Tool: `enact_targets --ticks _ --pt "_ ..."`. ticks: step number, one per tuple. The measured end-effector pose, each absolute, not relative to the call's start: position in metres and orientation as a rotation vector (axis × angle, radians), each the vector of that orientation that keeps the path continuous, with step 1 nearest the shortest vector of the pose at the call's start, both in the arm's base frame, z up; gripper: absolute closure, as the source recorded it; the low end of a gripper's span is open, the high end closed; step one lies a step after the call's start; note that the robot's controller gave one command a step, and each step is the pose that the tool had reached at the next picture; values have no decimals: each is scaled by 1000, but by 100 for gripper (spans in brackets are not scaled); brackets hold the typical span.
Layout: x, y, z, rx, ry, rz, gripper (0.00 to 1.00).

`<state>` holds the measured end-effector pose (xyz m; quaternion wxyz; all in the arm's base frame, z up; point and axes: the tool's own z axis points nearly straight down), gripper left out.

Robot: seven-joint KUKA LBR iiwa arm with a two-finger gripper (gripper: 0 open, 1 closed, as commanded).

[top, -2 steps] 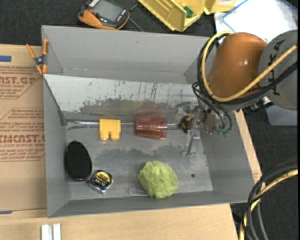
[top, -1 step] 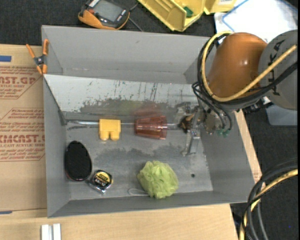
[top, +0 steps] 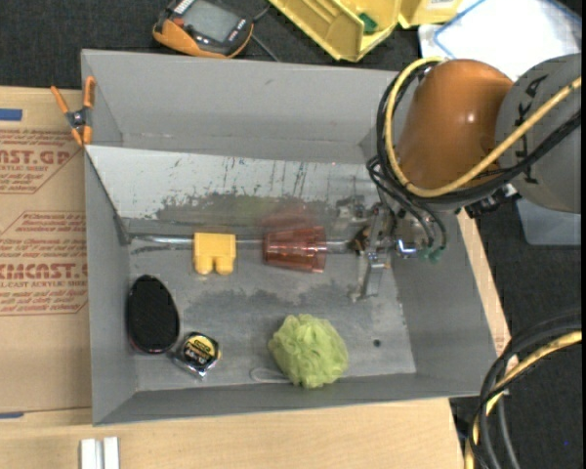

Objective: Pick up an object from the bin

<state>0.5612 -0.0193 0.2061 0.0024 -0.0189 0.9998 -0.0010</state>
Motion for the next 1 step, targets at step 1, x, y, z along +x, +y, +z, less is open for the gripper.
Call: enact_targets --ticks 1 --pt "563 -20 214 -55 3134 -2 0"
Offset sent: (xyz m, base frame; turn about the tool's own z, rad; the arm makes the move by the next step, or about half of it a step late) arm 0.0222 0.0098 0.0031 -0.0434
